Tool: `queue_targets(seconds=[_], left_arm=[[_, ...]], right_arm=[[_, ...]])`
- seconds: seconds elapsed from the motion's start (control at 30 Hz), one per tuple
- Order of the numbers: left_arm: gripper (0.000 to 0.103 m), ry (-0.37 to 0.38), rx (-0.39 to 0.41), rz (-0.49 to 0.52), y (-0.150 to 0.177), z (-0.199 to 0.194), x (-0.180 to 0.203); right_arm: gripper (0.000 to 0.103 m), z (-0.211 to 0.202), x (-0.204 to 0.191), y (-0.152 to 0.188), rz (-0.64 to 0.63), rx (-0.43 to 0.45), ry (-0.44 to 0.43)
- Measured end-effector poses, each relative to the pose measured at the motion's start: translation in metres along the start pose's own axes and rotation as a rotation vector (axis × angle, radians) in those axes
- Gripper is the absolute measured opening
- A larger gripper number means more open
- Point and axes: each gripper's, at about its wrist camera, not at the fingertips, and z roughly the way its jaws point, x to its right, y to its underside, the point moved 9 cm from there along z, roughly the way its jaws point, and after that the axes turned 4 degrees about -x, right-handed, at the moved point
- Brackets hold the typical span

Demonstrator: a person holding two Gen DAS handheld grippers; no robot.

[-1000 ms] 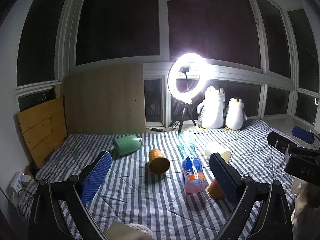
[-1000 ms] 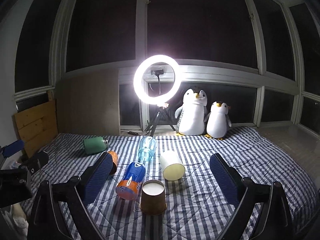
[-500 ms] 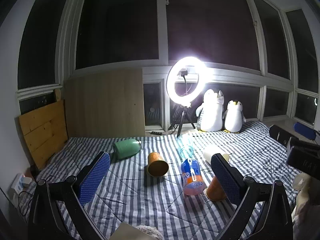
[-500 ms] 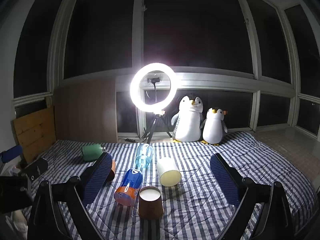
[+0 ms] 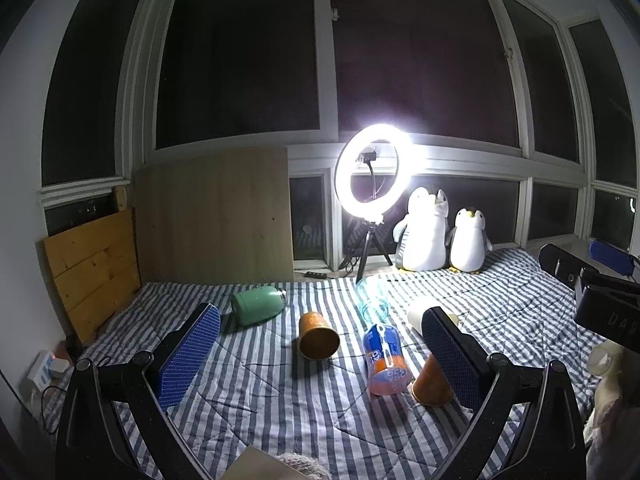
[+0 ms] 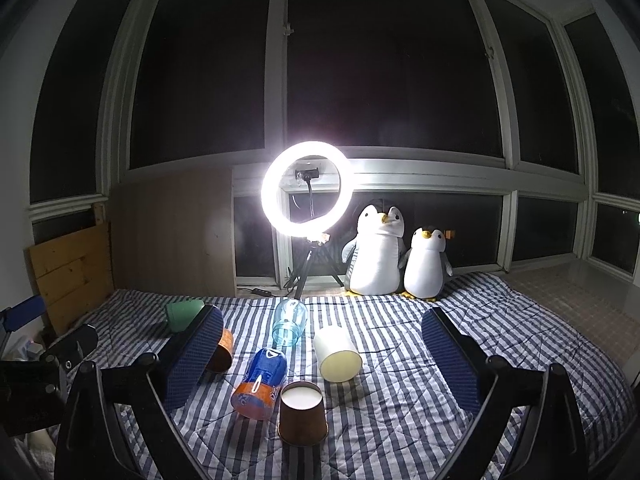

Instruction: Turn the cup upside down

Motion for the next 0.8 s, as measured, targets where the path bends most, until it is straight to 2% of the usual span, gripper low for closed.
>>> queue_targets(seconds=[0.5,0.8], left_arm=[[0.103,-0.002,0.032,-0.005,-0.006,-0.015,0.0],[0.103,-0.013,0.054,-0.006,-0.008,-0.02,-0.001]], right_arm=[[0.098,-0.013,-0.003,-0.009,-0.015,0.043,0.003],[0.099,-0.015,-0.005,-0.008,-0.008,0.04,-0.005]])
